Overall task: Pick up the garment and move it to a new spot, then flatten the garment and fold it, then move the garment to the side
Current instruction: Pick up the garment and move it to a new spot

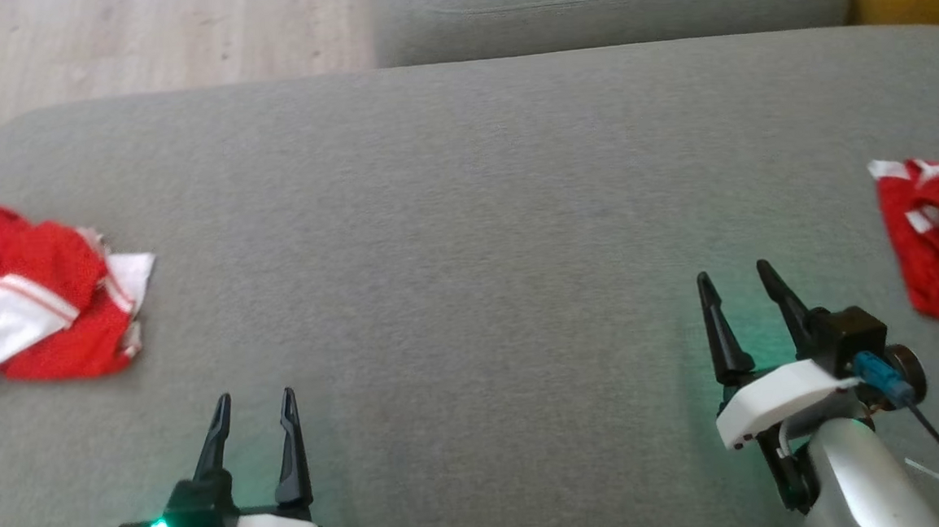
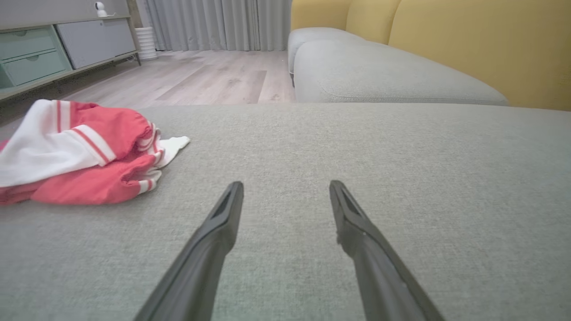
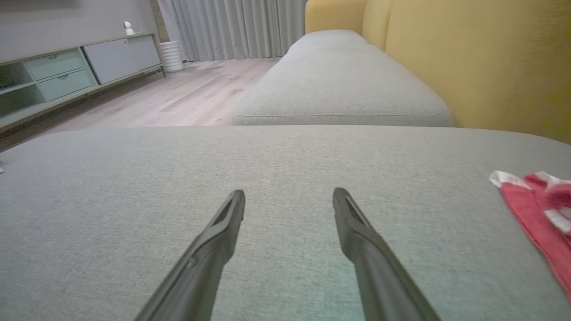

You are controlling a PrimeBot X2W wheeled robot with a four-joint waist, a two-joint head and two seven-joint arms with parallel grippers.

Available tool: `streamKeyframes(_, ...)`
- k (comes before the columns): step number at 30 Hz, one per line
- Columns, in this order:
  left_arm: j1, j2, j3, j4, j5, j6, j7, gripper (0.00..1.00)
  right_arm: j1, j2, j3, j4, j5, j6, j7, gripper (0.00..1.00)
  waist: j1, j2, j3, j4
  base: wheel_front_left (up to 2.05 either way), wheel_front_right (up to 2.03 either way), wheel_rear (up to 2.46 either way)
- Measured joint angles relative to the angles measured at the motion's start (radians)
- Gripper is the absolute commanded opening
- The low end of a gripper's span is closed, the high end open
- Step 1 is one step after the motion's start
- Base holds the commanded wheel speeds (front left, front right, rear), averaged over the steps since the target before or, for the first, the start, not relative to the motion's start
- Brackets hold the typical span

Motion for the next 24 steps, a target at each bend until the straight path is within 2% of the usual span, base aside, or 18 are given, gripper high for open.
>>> streamKeyframes(6, -0.001, 0.0, -0.006, 0.009, -0.023, 0.009, 0.0, 1.0, 0.0, 0.0, 0.04, 0.0, 0.009, 0.0, 0.0, 1.0, 0.0001, 0.0, 0.015, 0.094, 0.0, 0.0, 0.0)
streamKeyframes(19, 0.015, 0.0, 0.016, 0.049, -0.054, 0.014, 0.0, 1.0, -0.001, 0.0, 0.14, 0.024, 0.035, 0.0, 0.0, 1.0, 0.0001, 0.0, 0.034, 0.41, 0.0, 0.0, 0.0)
streamKeyframes(24, 0.022, 0.0, 0.052, 0.063, -0.064, -0.001, 0.0, 1.0, -0.004, 0.0, 0.167, 0.025, 0.035, 0.0, 0.0, 1.0, 0.0, 0.0, 0.051, 0.465, 0.0, 0.0, 0.0)
